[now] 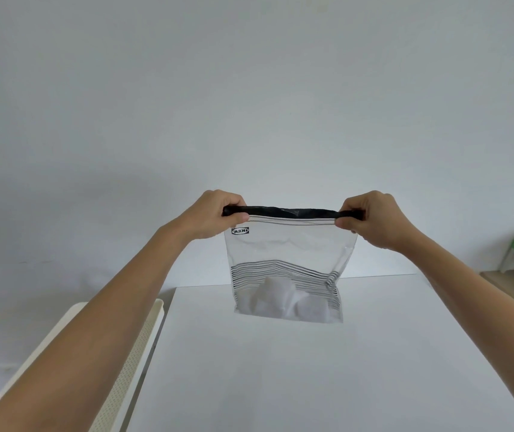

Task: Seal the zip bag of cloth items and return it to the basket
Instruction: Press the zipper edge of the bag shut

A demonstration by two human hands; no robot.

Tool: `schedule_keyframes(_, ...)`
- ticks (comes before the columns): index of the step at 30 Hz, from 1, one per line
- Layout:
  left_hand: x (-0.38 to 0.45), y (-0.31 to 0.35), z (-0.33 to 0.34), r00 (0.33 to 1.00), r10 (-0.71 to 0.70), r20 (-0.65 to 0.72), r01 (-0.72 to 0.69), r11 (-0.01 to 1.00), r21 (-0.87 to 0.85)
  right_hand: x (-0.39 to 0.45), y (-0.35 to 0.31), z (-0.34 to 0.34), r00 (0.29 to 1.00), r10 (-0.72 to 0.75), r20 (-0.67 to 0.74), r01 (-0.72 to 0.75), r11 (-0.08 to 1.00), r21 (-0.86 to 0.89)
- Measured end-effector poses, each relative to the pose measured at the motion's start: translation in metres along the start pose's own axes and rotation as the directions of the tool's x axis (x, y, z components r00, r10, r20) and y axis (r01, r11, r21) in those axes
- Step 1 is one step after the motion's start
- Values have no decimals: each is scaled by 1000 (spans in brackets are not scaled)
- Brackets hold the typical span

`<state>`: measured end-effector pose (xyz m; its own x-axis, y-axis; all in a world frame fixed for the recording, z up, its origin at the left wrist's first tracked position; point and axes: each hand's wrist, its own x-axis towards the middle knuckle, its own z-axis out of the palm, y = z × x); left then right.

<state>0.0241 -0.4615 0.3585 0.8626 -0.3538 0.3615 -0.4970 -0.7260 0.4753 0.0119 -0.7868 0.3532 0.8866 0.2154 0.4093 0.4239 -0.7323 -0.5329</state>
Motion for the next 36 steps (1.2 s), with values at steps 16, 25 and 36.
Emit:
schedule_keyframes(16,-7,19,2,998,-51,-48,51,999,6,-6,-14,6,998,-41,40,40,999,37)
schedule_keyframes(25,-3,29,1,998,-63,29,58,984,168,3,-18,7,997,-53,52,54,998,-21)
schedule_keyframes(36,3,37,11,998,-54,40,48,989,142,1,-22,12,992,-85,97,91,994,-63)
